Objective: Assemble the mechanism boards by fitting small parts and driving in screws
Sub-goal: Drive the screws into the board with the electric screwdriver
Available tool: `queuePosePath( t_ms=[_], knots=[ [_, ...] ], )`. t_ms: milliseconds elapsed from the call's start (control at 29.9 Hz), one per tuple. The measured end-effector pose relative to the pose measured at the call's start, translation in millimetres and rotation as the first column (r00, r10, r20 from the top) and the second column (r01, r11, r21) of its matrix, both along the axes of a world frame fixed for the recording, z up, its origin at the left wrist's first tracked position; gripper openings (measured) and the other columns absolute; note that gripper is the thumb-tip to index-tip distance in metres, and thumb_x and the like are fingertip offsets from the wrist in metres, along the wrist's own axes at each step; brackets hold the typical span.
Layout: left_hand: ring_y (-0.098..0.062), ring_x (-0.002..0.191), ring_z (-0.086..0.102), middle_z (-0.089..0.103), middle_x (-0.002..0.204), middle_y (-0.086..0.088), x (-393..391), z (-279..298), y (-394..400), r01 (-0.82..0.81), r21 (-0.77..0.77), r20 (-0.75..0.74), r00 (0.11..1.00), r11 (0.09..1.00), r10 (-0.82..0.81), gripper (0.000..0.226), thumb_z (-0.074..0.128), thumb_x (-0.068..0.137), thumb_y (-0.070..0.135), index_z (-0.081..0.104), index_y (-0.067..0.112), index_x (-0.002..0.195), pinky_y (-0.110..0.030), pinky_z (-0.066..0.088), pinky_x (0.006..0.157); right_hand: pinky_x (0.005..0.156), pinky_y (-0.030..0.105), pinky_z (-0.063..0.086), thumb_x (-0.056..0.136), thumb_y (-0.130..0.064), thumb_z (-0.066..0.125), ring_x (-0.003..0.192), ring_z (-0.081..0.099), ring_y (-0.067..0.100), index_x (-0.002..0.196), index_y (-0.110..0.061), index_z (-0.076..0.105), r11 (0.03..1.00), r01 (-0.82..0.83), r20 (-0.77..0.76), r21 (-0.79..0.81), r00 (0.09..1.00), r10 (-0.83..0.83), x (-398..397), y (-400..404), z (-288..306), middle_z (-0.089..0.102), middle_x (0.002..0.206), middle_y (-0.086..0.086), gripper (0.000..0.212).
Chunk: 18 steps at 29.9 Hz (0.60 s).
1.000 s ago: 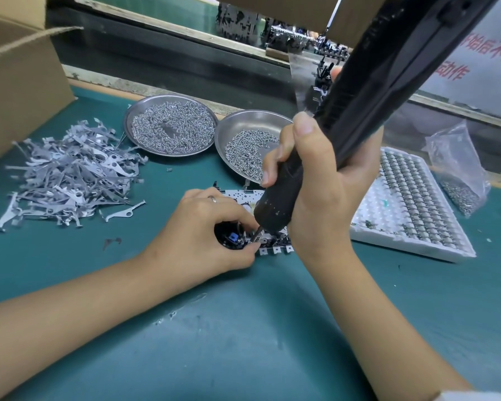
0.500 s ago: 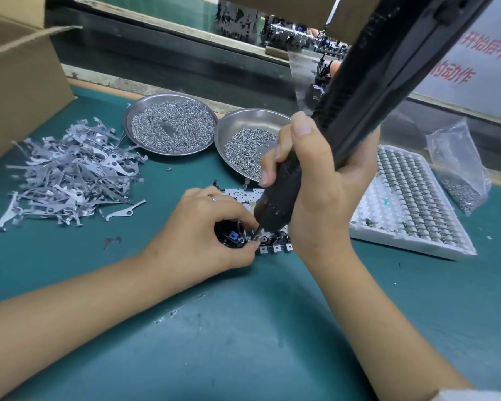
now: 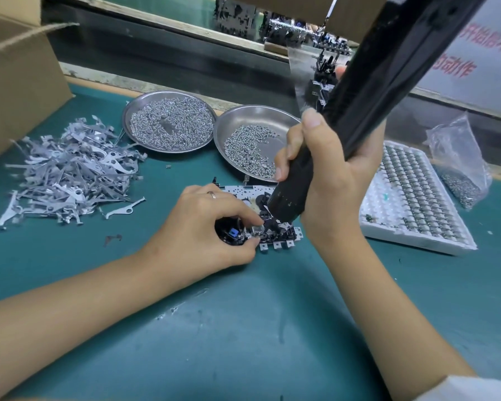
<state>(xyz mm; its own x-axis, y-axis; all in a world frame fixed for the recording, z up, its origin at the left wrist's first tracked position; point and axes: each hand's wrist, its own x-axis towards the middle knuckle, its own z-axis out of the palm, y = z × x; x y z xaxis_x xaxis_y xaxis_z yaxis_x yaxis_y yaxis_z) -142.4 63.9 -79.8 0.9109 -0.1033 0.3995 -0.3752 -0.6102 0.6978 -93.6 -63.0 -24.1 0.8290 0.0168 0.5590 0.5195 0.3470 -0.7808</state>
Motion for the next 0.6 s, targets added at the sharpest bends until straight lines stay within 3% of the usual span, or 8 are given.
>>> queuePosePath(
  t_ms=[167,234,334,367,434,501,568,601],
  knots=[
    [-0.002,0.079,0.054,0.062,0.074,0.023,1,-1,1,0.014,0.018,0.029,0.999,1.0,-0.015,0.022,0.083,0.06,0.022,0.075,0.024,0.081,-0.023,0.037,0.088,0.047,0.029,0.043,0.087,-0.012,0.06,0.044,0.049,0.021,0.098,-0.012,0.039,0.998,0.047,0.011,-0.041,0.999,-0.047,-2,-3,2,0.051,0.06,0.0,0.024],
    [-0.003,0.078,0.055,0.066,0.076,0.017,1,1,3,0.043,0.029,0.042,0.998,0.999,-0.044,0.023,0.082,0.062,0.024,0.075,0.023,0.084,-0.022,0.038,0.087,0.061,0.037,0.05,0.085,-0.021,0.059,0.061,0.056,0.02,0.112,-0.012,0.039,0.994,0.109,0.061,-0.021,0.992,-0.107,-3,-8,1,0.057,0.073,-0.003,0.035],
    [-0.002,0.074,0.06,0.068,0.079,0.013,1,7,4,0.044,-0.131,0.046,0.998,0.99,-0.038,0.025,0.069,0.073,0.037,0.073,0.022,0.092,-0.009,0.04,0.077,0.073,0.027,0.043,0.084,-0.018,0.051,0.076,0.048,0.013,0.106,-0.015,0.044,0.887,0.458,0.166,0.057,0.872,-0.461,-10,-18,-8,0.047,0.083,-0.003,0.023],
    [-0.001,0.075,0.06,0.068,0.081,0.015,3,8,5,-0.006,-0.211,0.05,0.999,0.977,0.017,0.021,0.065,0.078,0.036,0.071,0.023,0.093,-0.008,0.04,0.075,0.072,0.022,0.041,0.086,-0.014,0.049,0.076,0.047,0.009,0.1,-0.016,0.047,0.839,0.544,0.255,-0.008,0.812,-0.525,-16,-21,-17,0.046,0.083,-0.006,0.014],
    [0.003,0.078,0.061,0.067,0.084,0.016,10,9,10,-0.125,-0.35,0.045,0.988,0.928,0.149,0.015,0.057,0.085,0.029,0.068,0.026,0.094,-0.01,0.043,0.075,0.074,0.02,0.043,0.091,-0.018,0.05,0.081,0.053,0.006,0.095,-0.011,0.057,0.759,0.547,0.455,-0.353,0.809,-0.372,-30,-20,-36,0.053,0.085,-0.007,0.011],
    [0.007,0.077,0.058,0.065,0.081,0.014,17,9,15,-0.191,-0.445,0.026,0.974,0.875,0.226,0.018,0.049,0.089,0.028,0.065,0.029,0.095,-0.015,0.045,0.077,0.081,0.034,0.048,0.091,-0.035,0.056,0.095,0.058,0.021,0.109,-0.007,0.065,0.462,0.449,0.487,-0.765,0.872,-0.043,-41,-13,-53,0.062,0.101,0.007,0.035],
    [0.007,0.077,0.056,0.064,0.081,0.013,21,8,19,-0.224,-0.477,0.018,0.964,0.85,0.264,0.02,0.044,0.091,0.03,0.063,0.032,0.095,-0.025,0.046,0.08,0.088,0.043,0.045,0.091,-0.044,0.055,0.11,0.054,0.032,0.12,-0.015,0.064,0.097,0.445,0.454,-0.89,0.884,0.108,-46,-4,-61,0.059,0.12,0.014,0.042],
    [0.005,0.077,0.056,0.064,0.082,0.013,22,7,20,-0.23,-0.476,0.02,0.962,0.849,0.272,0.02,0.044,0.09,0.034,0.063,0.034,0.095,-0.029,0.046,0.082,0.089,0.044,0.044,0.093,-0.044,0.052,0.113,0.052,0.034,0.118,-0.018,0.065,0.003,0.466,0.462,-0.885,0.877,0.131,-48,-1,-61,0.058,0.125,0.013,0.038]
  ],
)
